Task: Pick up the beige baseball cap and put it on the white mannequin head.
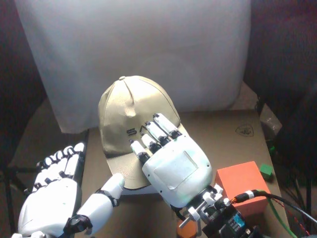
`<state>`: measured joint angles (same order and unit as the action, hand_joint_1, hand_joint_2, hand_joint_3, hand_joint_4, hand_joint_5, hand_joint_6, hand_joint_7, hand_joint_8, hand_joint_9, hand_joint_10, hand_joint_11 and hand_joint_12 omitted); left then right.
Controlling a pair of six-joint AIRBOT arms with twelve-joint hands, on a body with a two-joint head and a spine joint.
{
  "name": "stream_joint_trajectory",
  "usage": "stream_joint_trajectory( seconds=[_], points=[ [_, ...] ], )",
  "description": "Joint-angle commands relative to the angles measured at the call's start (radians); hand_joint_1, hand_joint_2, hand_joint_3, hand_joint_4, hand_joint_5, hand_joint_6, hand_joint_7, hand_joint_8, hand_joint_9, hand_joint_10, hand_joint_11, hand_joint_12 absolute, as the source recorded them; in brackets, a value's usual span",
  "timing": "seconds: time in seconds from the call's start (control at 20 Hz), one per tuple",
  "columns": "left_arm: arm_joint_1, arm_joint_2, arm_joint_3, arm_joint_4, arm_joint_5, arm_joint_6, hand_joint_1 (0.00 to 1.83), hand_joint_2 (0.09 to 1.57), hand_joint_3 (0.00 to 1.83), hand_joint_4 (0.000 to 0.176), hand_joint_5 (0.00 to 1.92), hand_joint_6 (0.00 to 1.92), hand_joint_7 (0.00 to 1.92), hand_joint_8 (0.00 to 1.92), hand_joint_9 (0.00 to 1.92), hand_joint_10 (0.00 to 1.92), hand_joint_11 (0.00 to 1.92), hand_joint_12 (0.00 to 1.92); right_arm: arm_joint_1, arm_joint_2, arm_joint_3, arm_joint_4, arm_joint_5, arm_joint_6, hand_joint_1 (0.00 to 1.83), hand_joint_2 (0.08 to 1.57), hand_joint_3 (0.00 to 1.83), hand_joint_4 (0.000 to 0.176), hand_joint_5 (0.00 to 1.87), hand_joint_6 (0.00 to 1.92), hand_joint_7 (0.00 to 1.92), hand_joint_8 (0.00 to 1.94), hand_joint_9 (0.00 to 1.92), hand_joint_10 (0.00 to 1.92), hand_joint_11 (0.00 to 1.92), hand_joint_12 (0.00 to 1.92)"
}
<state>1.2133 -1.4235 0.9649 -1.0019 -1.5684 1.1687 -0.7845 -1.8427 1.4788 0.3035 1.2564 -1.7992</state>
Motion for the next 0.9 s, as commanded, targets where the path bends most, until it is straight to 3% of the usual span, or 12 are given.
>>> stream_joint_trajectory(
  seconds=[0.0,0.05,0.1,0.15,0.2,0.3,0.45,0.7,0.75,0.85],
  points=[
    [-0.003,0.006,0.005,0.059,-0.108,-0.009,0.00,1.17,0.00,0.000,0.06,0.01,0.03,0.01,0.00,0.00,0.01,0.01,-0.007,0.001,-0.004,-0.022,0.063,-0.004,1.12,1.19,0.00,0.000,0.82,1.21,0.70,0.66,0.41,1.11,0.25,1.75],
    [-0.003,0.006,0.006,0.059,-0.108,-0.009,0.00,1.17,0.00,0.000,0.06,0.00,0.03,0.01,0.00,0.00,0.00,0.00,-0.008,0.001,-0.004,-0.022,0.061,-0.004,1.07,1.11,0.00,0.000,0.66,0.36,0.71,0.30,0.42,0.82,0.21,1.65],
    [-0.003,0.006,0.007,0.059,-0.108,-0.009,0.00,1.17,0.00,0.000,0.04,0.00,0.02,0.00,0.00,0.00,0.00,0.00,-0.009,0.001,-0.004,-0.022,0.060,-0.003,1.04,1.09,0.00,0.000,0.66,0.17,0.72,0.16,0.45,0.66,0.19,1.59],
    [-0.004,0.006,0.008,0.059,-0.108,-0.009,0.00,1.17,0.00,0.000,0.04,0.00,0.02,0.00,0.00,0.00,0.00,0.00,-0.011,0.002,-0.004,-0.022,0.058,-0.002,1.04,1.09,0.00,0.000,0.66,0.17,0.72,0.16,0.45,0.66,0.19,1.59],
    [-0.004,0.006,0.009,0.059,-0.108,-0.009,0.00,1.17,0.00,0.000,0.04,0.00,0.00,0.00,0.00,0.00,0.00,0.00,-0.012,0.003,-0.005,-0.022,0.057,-0.001,0.97,1.08,0.00,0.000,0.66,0.03,0.66,0.02,0.49,0.32,0.12,1.43],
    [-0.004,0.006,0.009,0.059,-0.108,-0.009,0.00,1.17,0.00,0.000,0.05,0.01,0.01,0.00,0.00,0.00,0.00,0.00,-0.016,0.006,-0.008,-0.021,0.057,-0.003,0.92,1.05,0.00,0.000,0.65,0.00,0.56,0.00,0.47,0.11,0.10,1.33],
    [-0.004,0.006,0.006,0.065,-0.108,-0.003,0.00,1.17,0.00,0.000,0.05,0.00,0.01,0.00,0.00,0.00,0.00,0.00,-0.041,0.022,-0.041,-0.042,0.067,-0.015,0.79,1.06,0.00,0.000,0.46,0.00,0.41,0.00,0.37,0.02,0.00,1.16],
    [-0.011,0.011,-0.004,0.091,-0.108,0.029,0.00,1.17,0.00,0.000,0.05,0.00,0.01,0.00,0.00,0.00,0.00,0.00,-0.085,0.048,-0.102,-0.074,0.087,-0.061,0.78,1.07,0.00,0.000,0.43,0.00,0.39,0.00,0.35,0.01,0.00,1.11],
    [-0.018,0.016,-0.012,0.090,-0.108,0.058,0.00,1.17,0.00,0.000,0.03,0.00,0.00,0.00,0.00,0.00,0.00,0.00,-0.088,0.050,-0.106,-0.072,0.086,-0.064,0.64,1.06,0.00,0.000,0.25,0.00,0.24,0.00,0.18,0.00,0.00,0.77],
    [-0.032,0.031,-0.030,0.078,-0.108,0.118,0.00,1.17,0.00,0.000,0.03,0.00,0.00,0.00,0.00,0.00,0.00,0.00,-0.095,0.060,-0.119,-0.066,0.084,-0.070,0.64,1.06,0.00,0.000,0.25,0.00,0.24,0.00,0.18,0.00,0.00,0.77]
  ],
)
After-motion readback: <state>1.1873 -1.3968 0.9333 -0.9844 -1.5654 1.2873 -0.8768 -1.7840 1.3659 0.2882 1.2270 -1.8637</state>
